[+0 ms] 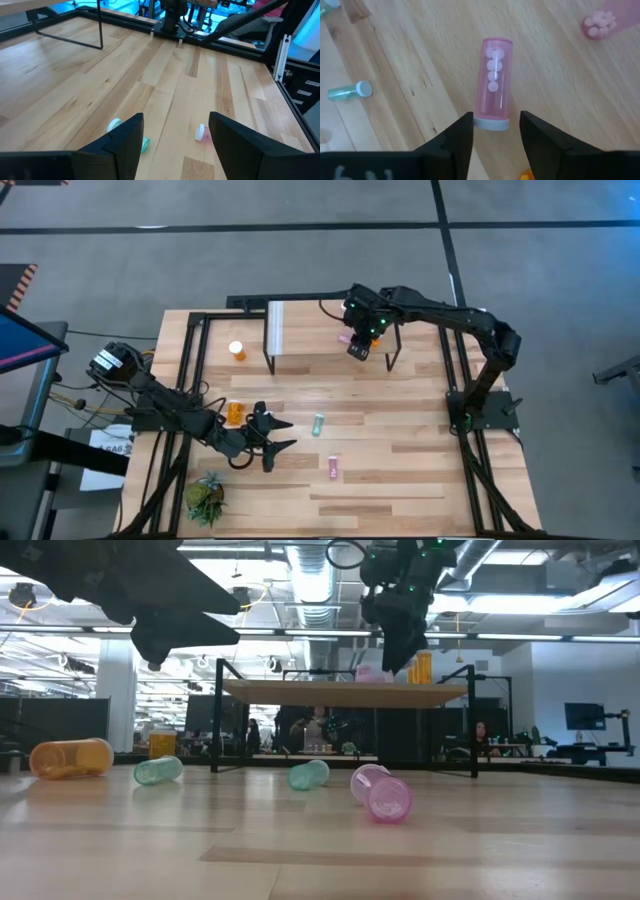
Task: Pick and place medicine bottles onto shelf by color
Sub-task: Put the left pink pill bottle on the shelf aligned with the other pink pill bottle, then put the pink pill bottle on the shelf
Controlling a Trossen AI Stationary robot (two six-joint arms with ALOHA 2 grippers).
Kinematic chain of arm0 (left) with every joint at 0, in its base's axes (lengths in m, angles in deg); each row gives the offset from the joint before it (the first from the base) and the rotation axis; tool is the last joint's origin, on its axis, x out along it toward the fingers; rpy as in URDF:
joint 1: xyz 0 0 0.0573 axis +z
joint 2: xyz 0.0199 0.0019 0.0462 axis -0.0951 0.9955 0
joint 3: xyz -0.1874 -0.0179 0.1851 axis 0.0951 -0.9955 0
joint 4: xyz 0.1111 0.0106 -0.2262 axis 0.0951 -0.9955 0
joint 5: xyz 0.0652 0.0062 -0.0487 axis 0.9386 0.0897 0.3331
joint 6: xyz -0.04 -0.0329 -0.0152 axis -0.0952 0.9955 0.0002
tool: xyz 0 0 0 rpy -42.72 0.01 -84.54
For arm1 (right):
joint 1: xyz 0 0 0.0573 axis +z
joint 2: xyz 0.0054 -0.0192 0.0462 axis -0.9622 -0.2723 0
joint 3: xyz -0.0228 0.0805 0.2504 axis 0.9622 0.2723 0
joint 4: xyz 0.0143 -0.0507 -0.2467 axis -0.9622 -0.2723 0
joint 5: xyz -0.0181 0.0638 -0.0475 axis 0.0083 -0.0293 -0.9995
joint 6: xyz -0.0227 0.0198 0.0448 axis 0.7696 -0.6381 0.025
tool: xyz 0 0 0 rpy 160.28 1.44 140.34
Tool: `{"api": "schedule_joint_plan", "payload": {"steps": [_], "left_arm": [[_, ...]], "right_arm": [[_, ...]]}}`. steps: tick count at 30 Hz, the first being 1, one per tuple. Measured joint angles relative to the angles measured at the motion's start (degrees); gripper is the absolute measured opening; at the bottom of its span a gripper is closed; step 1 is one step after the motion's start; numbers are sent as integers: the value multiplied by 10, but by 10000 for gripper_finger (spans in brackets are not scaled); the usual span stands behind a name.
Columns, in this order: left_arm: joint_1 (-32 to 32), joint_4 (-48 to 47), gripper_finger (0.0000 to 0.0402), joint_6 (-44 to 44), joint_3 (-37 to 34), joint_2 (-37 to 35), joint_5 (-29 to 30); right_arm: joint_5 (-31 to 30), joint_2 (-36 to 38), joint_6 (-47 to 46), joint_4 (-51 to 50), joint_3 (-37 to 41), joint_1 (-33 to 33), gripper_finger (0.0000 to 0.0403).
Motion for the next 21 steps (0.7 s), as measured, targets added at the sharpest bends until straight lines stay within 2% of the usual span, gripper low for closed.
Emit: {"api": "schedule_joint_plan", "payload": {"steps": [8,21], "left_arm": [[0,0,213,0,0,0,0],[0,0,213,0,0,0,0]], "right_arm": [[0,0,-2,1,0,0,217],[1,0,4,3,0,8,219]]}}
